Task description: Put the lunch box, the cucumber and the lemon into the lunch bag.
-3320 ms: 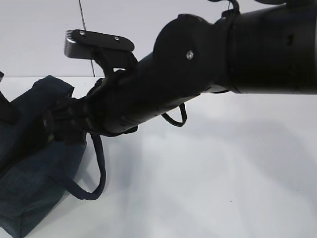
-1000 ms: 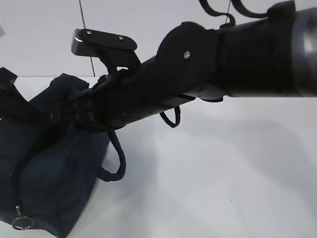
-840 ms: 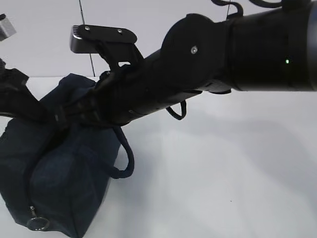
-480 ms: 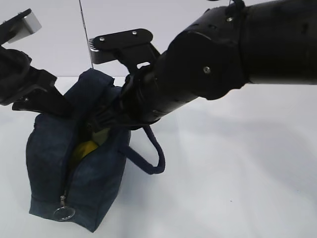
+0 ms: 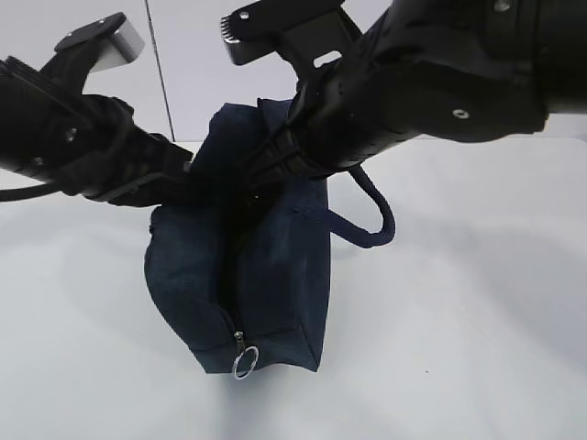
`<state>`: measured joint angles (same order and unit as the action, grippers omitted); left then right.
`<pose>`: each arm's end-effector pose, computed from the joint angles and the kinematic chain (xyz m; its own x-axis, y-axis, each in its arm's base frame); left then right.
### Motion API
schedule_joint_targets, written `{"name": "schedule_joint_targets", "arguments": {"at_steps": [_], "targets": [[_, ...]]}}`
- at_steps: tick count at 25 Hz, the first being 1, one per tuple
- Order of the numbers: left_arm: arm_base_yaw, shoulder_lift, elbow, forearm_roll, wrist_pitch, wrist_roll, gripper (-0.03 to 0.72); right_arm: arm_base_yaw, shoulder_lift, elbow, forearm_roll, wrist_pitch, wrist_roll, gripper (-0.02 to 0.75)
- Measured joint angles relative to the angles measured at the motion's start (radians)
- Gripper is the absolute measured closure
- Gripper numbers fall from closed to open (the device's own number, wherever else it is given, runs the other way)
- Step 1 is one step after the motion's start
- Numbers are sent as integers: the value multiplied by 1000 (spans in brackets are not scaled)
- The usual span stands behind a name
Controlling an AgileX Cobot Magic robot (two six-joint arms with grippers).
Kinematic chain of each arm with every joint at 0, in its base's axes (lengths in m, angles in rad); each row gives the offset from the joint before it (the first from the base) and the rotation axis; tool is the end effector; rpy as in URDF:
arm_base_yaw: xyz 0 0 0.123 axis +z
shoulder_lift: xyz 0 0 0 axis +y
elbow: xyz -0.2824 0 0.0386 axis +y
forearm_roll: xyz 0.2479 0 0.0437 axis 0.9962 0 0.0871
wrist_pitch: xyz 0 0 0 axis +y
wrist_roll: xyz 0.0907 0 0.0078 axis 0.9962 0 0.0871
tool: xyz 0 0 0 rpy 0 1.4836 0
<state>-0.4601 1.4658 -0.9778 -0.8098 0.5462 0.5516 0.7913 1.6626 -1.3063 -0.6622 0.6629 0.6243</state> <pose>0.2599 -0.1671 0.2698 -0.7466 0.1852 -0.6389 0.5217 0.7589 -0.3897 0.2841 0.2384 0.2934 -0.5480 -0.4581 -0.6999 -0.4382 0.8699 -0.2263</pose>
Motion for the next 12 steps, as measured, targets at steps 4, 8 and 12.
{"name": "schedule_joint_targets", "arguments": {"at_steps": [4, 8, 12], "targets": [[-65, 25, 0, -11, -85, 4, 695, -1, -2, 32, -76, -16, 44, 730], [-88, 68, 0, -13, -131, 6, 695, -1, -2, 100, -195, -34, 163, 730], [-90, 82, 0, -13, -180, 8, 695, -1, -2, 145, -295, -47, 299, 730]]}}
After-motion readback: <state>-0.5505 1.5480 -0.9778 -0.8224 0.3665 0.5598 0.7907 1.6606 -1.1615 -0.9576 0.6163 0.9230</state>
